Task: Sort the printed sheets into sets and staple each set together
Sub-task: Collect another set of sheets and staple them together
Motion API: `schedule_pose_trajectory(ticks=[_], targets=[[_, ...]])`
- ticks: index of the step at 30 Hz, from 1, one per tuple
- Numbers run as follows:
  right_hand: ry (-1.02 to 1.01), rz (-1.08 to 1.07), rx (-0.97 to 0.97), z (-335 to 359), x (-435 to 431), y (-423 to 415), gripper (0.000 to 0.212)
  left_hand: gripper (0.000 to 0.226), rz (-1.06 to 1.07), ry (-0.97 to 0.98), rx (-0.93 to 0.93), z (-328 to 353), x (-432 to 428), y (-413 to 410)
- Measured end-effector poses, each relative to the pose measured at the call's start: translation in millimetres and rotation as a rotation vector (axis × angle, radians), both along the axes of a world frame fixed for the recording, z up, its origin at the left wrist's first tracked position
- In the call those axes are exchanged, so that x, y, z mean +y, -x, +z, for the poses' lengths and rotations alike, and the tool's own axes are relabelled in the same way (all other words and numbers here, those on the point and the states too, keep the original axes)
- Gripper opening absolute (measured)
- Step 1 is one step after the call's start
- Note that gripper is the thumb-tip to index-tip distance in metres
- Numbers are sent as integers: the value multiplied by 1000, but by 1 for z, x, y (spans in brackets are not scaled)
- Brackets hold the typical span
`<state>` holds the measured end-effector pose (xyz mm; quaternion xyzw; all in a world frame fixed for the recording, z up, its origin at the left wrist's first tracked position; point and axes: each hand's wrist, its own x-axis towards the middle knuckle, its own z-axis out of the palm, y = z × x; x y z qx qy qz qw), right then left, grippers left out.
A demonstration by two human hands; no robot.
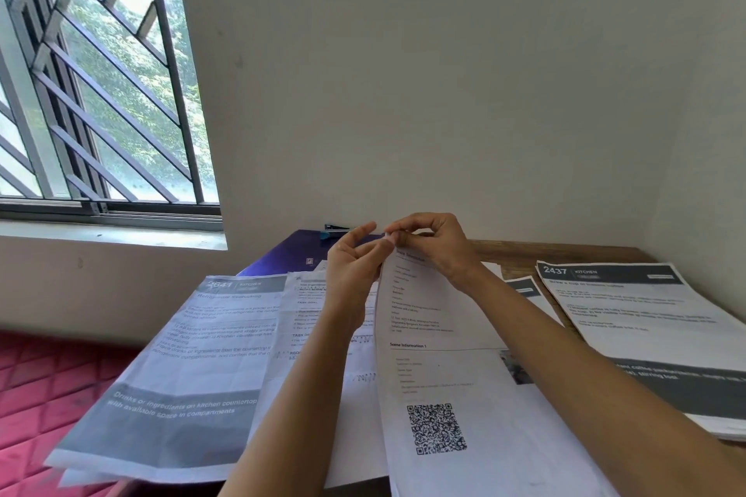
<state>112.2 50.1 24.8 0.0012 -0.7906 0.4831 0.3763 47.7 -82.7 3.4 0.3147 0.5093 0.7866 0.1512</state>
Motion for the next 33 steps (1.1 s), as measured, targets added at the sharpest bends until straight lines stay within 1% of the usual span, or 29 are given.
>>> schedule_pose_trajectory(ticks=[3,6,10,14,18,21,24,29,33], targets=[[-16,-17,-26,3,1,-1,5,42,5,4,11,-1,0,0],[-45,-34,-62,7,1,-1,3,40,21,19,27,-1,-1,0],[-155,-94,-120,18,-3,-3,13,30,77,60,67,1,0,-5],[-280,-162,-141,34,-9,-11,13,17,157,152,231,5,-1,-13],[-347,-225,-124,55,-12,-23,14,23,280,271,454,21,-2,-29],[-366,-279,-103,73,-17,-31,9,25,323,298,546,36,-3,-41],[-404,-325,-72,91,-23,-40,9,20,326,339,634,45,-4,-52],[-488,-377,-77,115,-33,-51,12,14,311,358,684,53,-7,-63],[-489,-445,-63,134,-38,-57,17,11,296,318,678,56,-13,-78]])
